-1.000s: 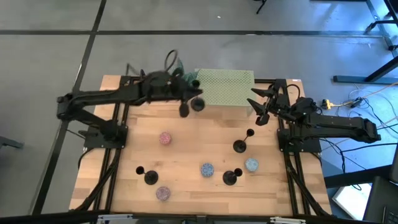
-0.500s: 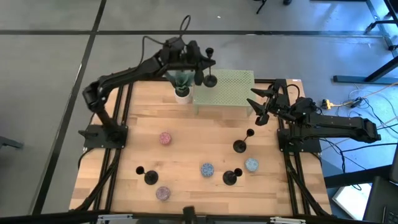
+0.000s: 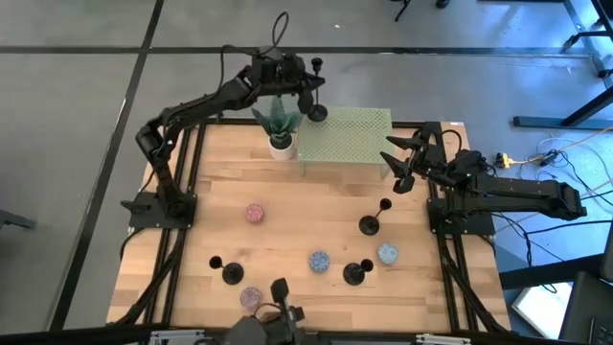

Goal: Pick & Place candle stick holders
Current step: Put the black candle holder on the shelf

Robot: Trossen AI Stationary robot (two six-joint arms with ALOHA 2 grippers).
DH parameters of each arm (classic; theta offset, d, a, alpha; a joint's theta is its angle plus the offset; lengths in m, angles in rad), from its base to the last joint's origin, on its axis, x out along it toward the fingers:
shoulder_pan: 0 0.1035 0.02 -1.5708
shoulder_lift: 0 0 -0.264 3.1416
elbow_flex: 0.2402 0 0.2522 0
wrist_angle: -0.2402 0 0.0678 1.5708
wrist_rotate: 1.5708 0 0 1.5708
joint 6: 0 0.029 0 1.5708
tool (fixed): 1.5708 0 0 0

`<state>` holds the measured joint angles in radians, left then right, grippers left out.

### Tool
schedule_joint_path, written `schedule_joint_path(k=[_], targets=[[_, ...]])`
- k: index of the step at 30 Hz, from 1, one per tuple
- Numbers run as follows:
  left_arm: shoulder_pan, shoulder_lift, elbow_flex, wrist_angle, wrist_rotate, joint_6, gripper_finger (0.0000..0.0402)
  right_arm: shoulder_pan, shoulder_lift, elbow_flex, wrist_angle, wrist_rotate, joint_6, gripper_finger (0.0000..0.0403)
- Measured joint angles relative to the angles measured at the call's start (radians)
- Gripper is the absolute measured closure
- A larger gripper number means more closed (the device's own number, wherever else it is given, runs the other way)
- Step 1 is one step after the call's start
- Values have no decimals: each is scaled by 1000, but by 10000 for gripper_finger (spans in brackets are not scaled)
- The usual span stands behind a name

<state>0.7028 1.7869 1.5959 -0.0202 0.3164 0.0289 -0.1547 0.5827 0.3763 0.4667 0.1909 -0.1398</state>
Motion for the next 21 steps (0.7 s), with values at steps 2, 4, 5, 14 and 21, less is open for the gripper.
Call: schedule_joint_path(k=[2,4,5,14,21], targets=[[10,0,-1,-17,0,-5,391,0,0,0,0,0,0,177],[15,0,-1,-35,-2,-1,390,0,0,0,0,0,0,177],[15,0,-1,-42,-2,1,389,0,0,0,0,0,0,177],[6,6,-2,-51,-6,-6,387,0,0,0,0,0,-2,177],[10,64,-2,24,-8,-13,387,0,0,0,0,0,-2,177]])
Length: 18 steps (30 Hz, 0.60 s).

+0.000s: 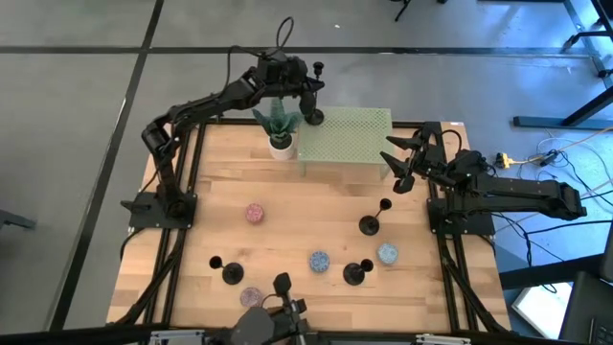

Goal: Pick & Place candle stick holders
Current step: Put the black candle holder on the shelf

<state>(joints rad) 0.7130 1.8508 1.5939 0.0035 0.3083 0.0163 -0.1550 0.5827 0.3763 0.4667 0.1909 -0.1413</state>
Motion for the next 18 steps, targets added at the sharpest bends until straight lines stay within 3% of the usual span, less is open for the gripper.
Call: schedule_joint_path(k=[18], targets=[[2,1,2,-44,8,55,386,0,0,0,0,0,-1,177]])
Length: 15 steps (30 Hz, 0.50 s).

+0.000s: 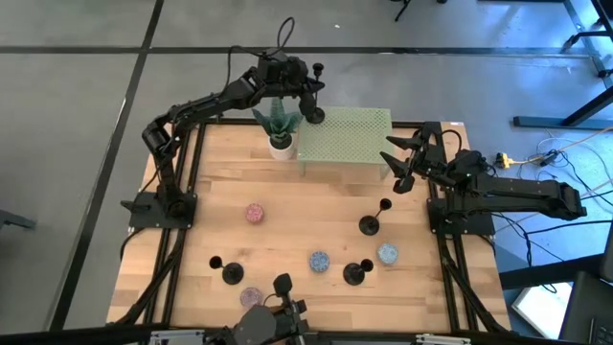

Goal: Pick & Place candle stick holders
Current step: Put the black candle holder on the shelf

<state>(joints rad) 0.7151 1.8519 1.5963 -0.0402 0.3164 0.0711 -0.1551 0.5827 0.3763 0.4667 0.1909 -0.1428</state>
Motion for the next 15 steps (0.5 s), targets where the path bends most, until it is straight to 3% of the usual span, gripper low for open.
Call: schedule_joint_path(k=[15], targets=[[-7,-10,-3,-44,-4,29,357,0,0,0,0,0,0,177]])
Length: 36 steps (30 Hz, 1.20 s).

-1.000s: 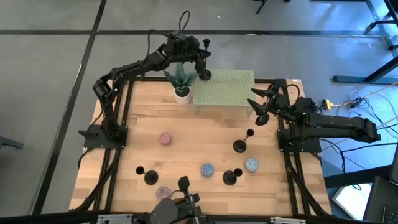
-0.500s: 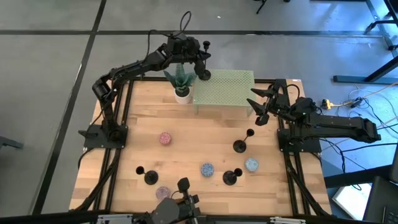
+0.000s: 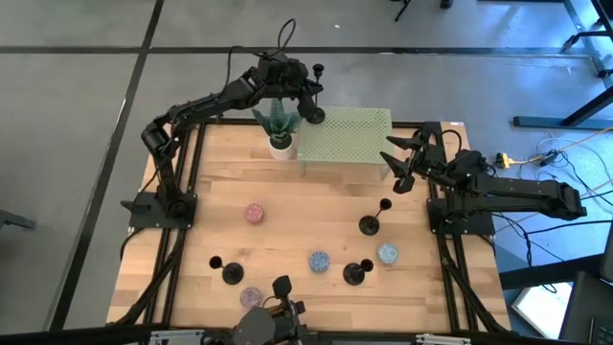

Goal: Pick & Place candle stick holders
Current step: Put the black candle holder on the shelf, then align the black candle holder with the other black candle holder on the shelf

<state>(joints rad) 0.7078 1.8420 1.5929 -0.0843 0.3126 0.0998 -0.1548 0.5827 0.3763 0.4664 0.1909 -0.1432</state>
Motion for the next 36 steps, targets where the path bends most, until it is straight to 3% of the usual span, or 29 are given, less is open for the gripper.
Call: schedule_joint_path(k=[16,26,36], targets=[[-2,-72,1,-79,-5,55,303,0,0,0,-2,0,-1,177],[-20,-226,2,-310,-49,98,277,0,0,0,-2,0,0,177],[-111,-484,2,-697,-44,150,286,0,0,0,-37,0,1,177]])
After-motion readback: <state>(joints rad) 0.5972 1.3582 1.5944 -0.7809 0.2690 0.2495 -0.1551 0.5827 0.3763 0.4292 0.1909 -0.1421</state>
